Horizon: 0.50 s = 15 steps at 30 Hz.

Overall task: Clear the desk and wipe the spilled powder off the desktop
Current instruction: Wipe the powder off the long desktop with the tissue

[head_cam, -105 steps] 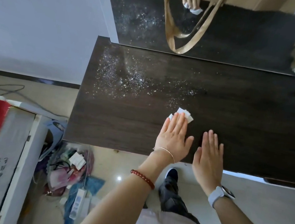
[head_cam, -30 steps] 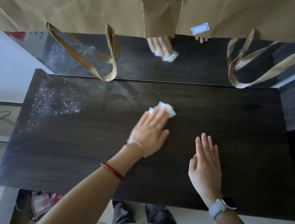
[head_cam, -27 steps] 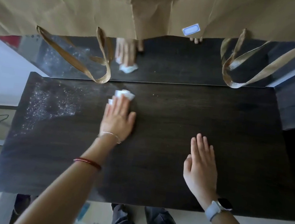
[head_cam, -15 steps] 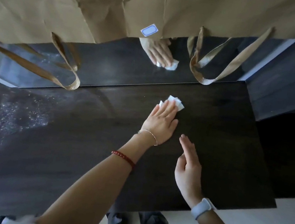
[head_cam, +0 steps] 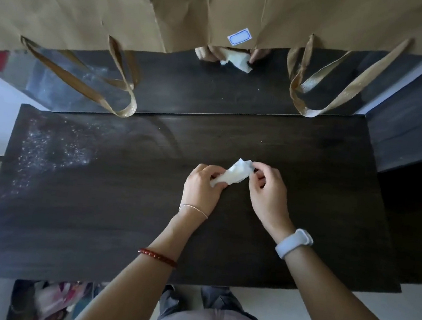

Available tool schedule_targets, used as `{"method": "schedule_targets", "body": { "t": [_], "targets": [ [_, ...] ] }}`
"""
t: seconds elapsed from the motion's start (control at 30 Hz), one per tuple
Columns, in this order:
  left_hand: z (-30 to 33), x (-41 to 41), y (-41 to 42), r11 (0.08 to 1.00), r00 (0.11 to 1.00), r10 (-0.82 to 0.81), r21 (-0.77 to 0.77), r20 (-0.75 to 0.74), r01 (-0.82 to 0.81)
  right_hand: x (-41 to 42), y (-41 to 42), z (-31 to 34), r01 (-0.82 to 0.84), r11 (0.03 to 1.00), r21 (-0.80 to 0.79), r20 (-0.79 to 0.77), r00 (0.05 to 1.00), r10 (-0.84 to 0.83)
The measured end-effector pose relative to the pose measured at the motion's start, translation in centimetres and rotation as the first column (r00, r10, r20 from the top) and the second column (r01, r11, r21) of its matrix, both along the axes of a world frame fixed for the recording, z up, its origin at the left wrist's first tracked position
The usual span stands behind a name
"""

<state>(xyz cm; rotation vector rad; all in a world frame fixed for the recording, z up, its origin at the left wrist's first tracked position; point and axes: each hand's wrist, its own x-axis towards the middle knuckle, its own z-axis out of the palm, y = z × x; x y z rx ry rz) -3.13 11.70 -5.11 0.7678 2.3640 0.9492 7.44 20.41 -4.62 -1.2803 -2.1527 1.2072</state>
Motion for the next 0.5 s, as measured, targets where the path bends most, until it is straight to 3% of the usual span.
{"method": "schedule_targets", "body": {
  "t": [0.1,0.17,0.27,0.4,0.5],
  "targets": [
    [1.2,0.5,-0.6,0.993,0.998,0.049,0.103,0.049,-0.054,-1.1,0.0,0.6,-0.019,0.958,-0.285,-0.003,1.0,0.018],
    [1.8,1.1,-1.2,0.985,0.991,0.014,0.171,0.13,-0.037,-1.5,-0.5,1.1,0.038,0.888,-0.459,-0.073,0.994,-0.08],
    [2.6,1.6,-2.1,0.958,0.946,0.037,0.258,0.322,-0.125,-1.3,-1.2,2.3,0.067,0.858,-0.509,-0.2,0.961,-0.193],
    [3.1,1.5,-2.9,0.901,0.736,0.132,0.229,0.664,-0.368,-0.6,-1.8,3.1,-0.017,0.842,-0.539,-0.291,0.942,-0.167],
    [3.3,1.6,-3.5,0.932,0.752,0.112,0.193,0.65,-0.305,-0.3,-2.0,3.2,-0.023,0.86,-0.511,-0.278,0.95,-0.14]
  ]
}}
